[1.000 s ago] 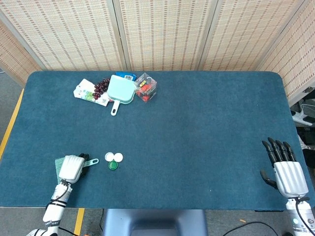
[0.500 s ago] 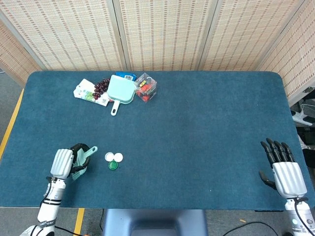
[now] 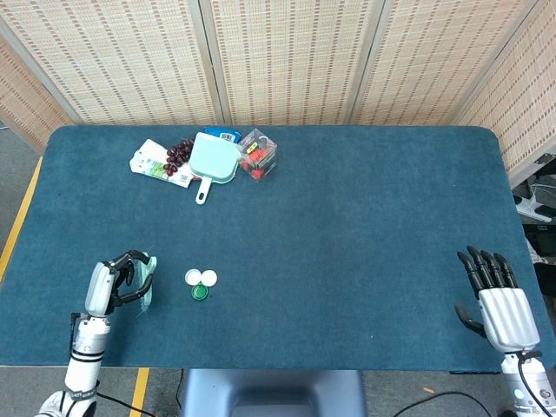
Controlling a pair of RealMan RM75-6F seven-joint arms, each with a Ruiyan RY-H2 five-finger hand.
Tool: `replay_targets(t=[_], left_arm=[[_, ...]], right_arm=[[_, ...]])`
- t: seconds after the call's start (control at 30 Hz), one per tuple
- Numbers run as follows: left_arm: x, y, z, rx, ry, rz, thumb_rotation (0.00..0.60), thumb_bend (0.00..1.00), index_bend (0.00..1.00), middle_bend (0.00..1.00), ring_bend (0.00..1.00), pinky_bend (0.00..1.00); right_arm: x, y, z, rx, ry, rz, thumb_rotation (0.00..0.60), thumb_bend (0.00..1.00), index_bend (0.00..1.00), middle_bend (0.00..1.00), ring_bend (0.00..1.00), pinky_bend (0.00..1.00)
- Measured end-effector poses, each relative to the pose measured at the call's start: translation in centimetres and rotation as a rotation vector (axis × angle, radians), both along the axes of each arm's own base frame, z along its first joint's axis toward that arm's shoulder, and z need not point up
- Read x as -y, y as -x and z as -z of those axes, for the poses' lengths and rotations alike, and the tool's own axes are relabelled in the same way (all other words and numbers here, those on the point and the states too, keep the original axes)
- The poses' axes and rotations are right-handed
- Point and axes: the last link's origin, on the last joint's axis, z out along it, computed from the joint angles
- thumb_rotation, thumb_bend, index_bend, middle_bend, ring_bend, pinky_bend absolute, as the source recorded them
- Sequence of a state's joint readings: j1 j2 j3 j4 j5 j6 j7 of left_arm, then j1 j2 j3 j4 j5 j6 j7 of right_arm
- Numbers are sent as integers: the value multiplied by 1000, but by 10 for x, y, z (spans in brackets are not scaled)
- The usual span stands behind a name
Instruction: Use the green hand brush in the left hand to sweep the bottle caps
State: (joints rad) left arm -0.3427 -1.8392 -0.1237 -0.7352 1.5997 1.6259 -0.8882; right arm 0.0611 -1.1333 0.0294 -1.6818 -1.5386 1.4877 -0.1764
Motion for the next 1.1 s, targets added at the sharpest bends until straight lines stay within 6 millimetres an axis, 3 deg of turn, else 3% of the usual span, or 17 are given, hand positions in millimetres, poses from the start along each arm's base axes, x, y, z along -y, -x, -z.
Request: replay_targets(t=[0.57,1.1], left_arm=[[-12,-18,51,24,70,24,600,785,724,854,800,963],[-21,-70,88,51,165,165,600,778,724,855,801,963]], right_arm=[[-1,0,0,-2,11,6,600,244,0,0,0,0],[-3,-2,-3,13,22,1,600,245,0,0,0,0]])
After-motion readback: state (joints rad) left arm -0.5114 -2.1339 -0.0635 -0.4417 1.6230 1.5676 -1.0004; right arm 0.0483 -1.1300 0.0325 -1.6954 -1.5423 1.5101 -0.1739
